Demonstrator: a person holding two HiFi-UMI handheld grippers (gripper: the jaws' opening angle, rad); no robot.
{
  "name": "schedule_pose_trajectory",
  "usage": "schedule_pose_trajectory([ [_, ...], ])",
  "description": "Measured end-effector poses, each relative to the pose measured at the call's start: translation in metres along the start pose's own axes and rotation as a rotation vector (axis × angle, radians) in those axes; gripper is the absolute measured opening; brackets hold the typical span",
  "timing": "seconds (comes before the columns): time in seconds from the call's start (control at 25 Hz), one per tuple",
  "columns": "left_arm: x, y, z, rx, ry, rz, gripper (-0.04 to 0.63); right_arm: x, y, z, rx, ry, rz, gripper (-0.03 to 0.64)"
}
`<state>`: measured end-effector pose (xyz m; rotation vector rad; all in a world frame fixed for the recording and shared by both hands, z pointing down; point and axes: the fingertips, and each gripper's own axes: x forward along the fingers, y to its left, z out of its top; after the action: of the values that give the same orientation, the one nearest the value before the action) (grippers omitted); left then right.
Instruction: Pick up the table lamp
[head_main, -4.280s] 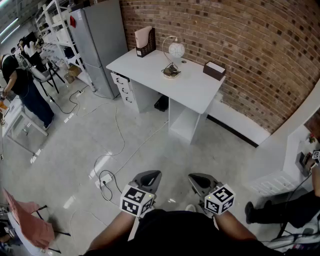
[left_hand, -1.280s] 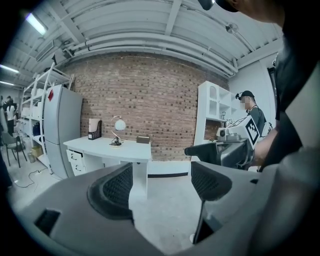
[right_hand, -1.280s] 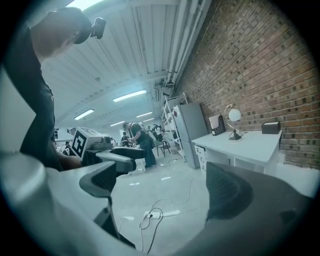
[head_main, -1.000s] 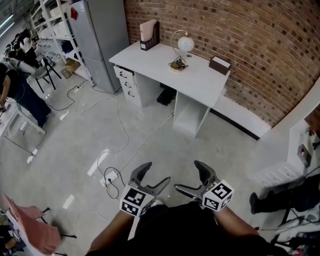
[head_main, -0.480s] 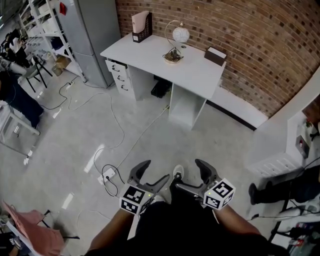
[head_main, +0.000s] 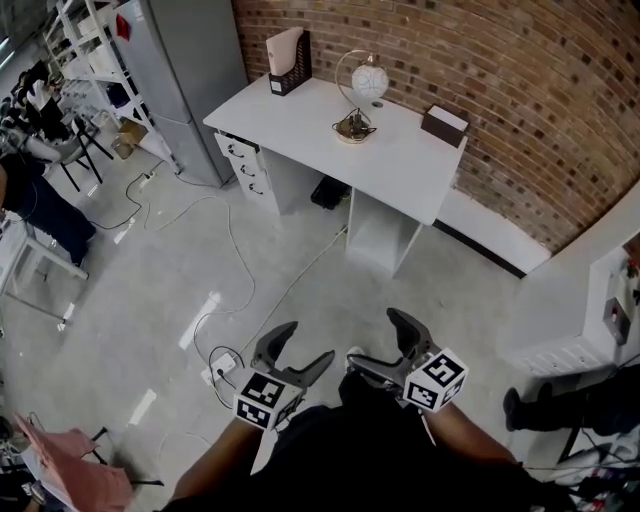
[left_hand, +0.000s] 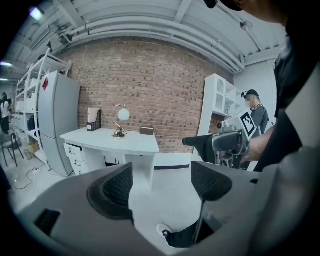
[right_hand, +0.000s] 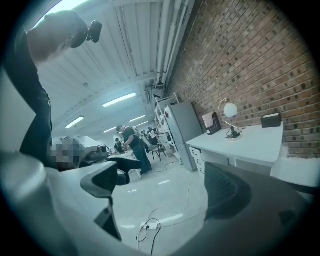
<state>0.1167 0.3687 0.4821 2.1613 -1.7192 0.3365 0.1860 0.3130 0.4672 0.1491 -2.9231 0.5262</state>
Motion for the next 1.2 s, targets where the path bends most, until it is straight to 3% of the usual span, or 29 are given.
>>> schedule_pose_trajectory([
  [0.4, 0.102, 0.065, 0.097, 0.039, -0.067, 0.039, 0.362, 0.044, -0.111, 0.081, -0.02, -0.058, 0.024, 0.541],
  [0.72, 0.155, 0.087, 0.102, -0.002, -0.04, 0.063, 0.362, 0.059, -0.169, 0.091, -0.004, -0.047, 0.041, 0.538],
  [1.2, 0.192, 0.12, 0.111, -0.019, -0.03, 0.043, 0.362, 0.083, -0.212, 0.096, 0.022, -0.033, 0.017, 0.533],
])
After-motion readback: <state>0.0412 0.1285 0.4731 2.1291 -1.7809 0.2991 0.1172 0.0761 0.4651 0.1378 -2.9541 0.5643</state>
